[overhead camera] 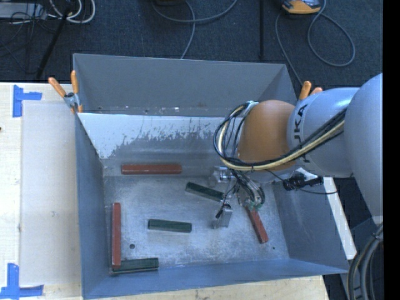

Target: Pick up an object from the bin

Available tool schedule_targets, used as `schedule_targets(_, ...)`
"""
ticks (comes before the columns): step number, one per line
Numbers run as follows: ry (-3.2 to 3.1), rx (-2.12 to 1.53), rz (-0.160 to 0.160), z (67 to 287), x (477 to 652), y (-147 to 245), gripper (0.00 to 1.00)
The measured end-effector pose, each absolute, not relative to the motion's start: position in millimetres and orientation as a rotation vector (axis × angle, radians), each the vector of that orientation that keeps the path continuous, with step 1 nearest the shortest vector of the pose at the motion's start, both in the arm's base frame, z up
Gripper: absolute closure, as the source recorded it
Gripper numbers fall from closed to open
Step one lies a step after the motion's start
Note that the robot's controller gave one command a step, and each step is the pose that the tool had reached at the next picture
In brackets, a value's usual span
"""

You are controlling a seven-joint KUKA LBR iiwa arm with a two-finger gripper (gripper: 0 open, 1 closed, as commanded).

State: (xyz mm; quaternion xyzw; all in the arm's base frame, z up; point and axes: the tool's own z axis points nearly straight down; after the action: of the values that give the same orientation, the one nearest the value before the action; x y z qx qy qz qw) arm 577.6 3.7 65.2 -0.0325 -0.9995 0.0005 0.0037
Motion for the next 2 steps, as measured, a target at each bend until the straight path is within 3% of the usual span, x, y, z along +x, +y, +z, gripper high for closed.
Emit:
schedule_targets(1,-3.139,-0.177,-0.001,69.8,594.6,6.9,0.0)
schedule_targets(2,-3.138,-0.178,-0.001,69.6,594.7,6.8,0.0)
